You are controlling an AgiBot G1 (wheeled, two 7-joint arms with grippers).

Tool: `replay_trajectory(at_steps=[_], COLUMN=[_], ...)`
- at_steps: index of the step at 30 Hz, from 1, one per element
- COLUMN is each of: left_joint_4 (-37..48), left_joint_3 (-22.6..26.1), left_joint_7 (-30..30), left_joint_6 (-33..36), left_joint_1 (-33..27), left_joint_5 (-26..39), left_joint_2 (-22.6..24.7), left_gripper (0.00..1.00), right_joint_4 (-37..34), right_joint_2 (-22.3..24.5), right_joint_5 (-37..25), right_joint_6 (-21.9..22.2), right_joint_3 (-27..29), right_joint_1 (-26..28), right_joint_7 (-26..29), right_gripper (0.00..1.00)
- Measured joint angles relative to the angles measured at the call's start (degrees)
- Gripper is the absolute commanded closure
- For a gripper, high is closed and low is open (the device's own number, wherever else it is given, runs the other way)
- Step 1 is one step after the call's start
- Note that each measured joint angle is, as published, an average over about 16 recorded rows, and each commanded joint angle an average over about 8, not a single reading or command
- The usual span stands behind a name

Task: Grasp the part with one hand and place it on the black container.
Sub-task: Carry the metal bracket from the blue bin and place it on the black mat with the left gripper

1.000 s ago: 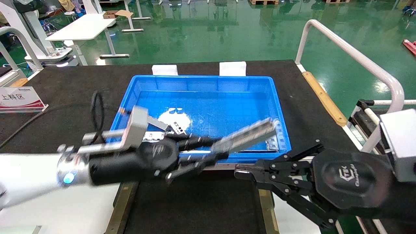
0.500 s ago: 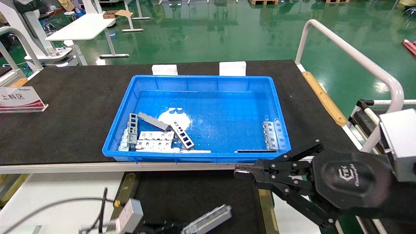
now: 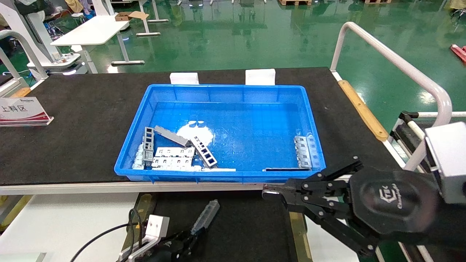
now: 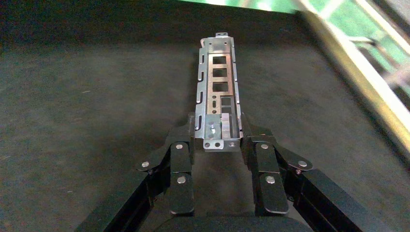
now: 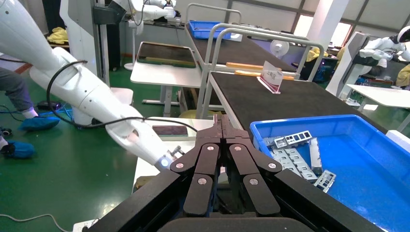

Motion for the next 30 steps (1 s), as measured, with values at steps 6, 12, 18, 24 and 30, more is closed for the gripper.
replay_trajectory(at_steps=[6, 12, 18, 24, 30], left_joint_4=[-2.5, -4.5, -5.6, -6.3, -7.4], left_joint_3=[-0.3, 0.7, 2.1, 3.4, 4.2], left_joint_7=[-2.2, -3.6, -4.2, -4.5, -4.5], left_joint_6=[-12.4, -19.8, -23.7, -25.8, -26.7], left_joint_1=[1.1, 1.2, 0.8, 0.2, -0.2], left_joint_5=[-2.5, -5.1, -7.6, -9.6, -10.8], left_joint_2=[3.7, 5.7, 6.8, 7.4, 7.4], left_gripper=[1.0, 1.0, 0.36, 0.0, 0.0], right_joint_4=[0.0, 0.0, 0.0, 0.0, 0.0], right_joint_2=[0.0, 0.0, 0.0, 0.0, 0.0], right_joint_5=[0.0, 0.0, 0.0, 0.0, 0.0], right_joint_6=[0.0, 0.0, 0.0, 0.0, 0.0], right_joint_3=[0.0, 0.0, 0.0, 0.0, 0.0], right_joint_1=[0.0, 0.0, 0.0, 0.0, 0.0], right_joint_7=[0.0, 0.0, 0.0, 0.0, 0.0], right_gripper=[1.0, 1.0, 0.36, 0.0, 0.0])
